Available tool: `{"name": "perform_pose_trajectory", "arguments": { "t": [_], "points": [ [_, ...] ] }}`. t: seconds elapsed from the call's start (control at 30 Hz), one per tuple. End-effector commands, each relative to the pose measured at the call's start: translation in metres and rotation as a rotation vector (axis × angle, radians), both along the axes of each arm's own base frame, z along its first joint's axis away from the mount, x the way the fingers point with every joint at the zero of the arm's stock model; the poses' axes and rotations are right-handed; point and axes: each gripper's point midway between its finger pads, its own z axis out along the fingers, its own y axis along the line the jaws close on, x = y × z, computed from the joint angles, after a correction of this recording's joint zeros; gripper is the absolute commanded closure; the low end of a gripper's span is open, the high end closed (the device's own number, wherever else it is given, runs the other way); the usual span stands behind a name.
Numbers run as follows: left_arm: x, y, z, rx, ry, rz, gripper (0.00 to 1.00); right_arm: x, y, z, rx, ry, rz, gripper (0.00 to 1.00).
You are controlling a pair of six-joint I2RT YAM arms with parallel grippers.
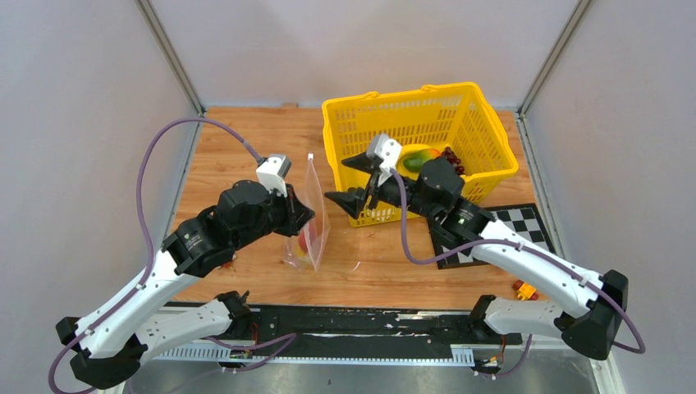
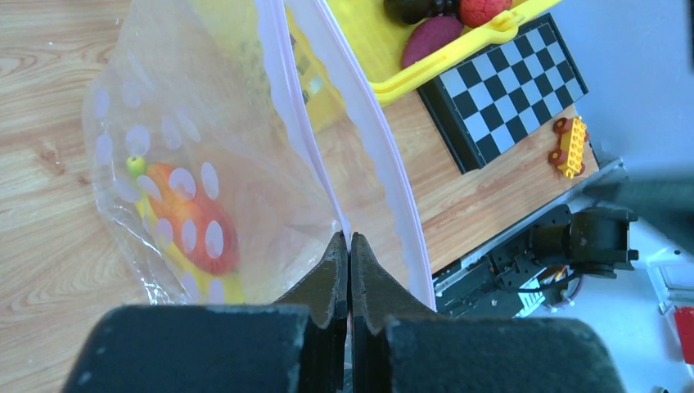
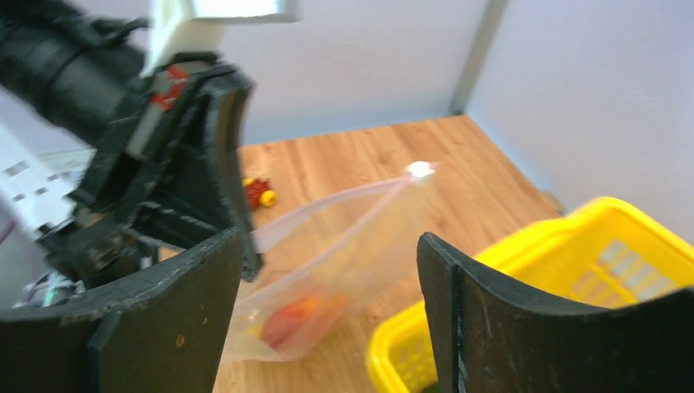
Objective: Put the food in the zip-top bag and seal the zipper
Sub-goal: Place the fake fruit in the zipper food storage bag, then pick up the fake vegetable from the bin.
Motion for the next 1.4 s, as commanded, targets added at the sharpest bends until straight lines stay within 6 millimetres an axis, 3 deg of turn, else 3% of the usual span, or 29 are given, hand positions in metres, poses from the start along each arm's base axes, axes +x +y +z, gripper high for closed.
{"name": "perform_pose_trajectory", "arguments": {
  "t": [0.0, 0.17, 0.37, 0.57, 0.67, 0.77, 0.9, 1.2, 1.37],
  "points": [
    [0.004, -0.003, 0.014, -0.032, -0.038, 0.005, 1.0, 0.049, -0.049, 0.02, -0.004, 0.048, -0.309, 0.22],
    [0.003, -0.005, 0.011, -0.037, -0.032, -0.005, 1.0, 0.098, -0.09, -0.017, -0.069, 0.301, -0.458, 0.22],
    [0.002, -0.004, 0.009, -0.035, -0.03, -0.009, 1.0, 0.141, -0.127, -0.082, -0.237, 0.594, -0.538, 0.24],
    [0.001, -0.007, 0.005, -0.034, -0.022, -0.021, 1.0, 0.169, -0.14, -0.148, -0.487, 0.809, -0.584, 0.28],
    [0.001, -0.008, 0.005, -0.034, -0.021, -0.026, 1.0, 0.181, -0.134, -0.175, -0.557, 0.905, -0.583, 0.3],
    [-0.001, -0.007, 0.004, -0.033, -0.02, -0.027, 1.0, 0.186, -0.118, -0.2, -0.589, 0.986, -0.51, 0.33],
    [-0.002, -0.003, 0.003, -0.032, -0.023, -0.018, 1.0, 0.191, -0.114, -0.233, -0.667, 1.069, -0.494, 0.37],
    [0.0, -0.008, 0.0, -0.03, -0.017, -0.027, 1.0, 0.185, -0.105, -0.275, -0.763, 1.126, -0.446, 0.4],
    [0.0, -0.009, -0.001, -0.035, -0.014, -0.033, 1.0, 0.177, -0.105, -0.287, -0.795, 1.146, -0.442, 0.42]
  ]
}}
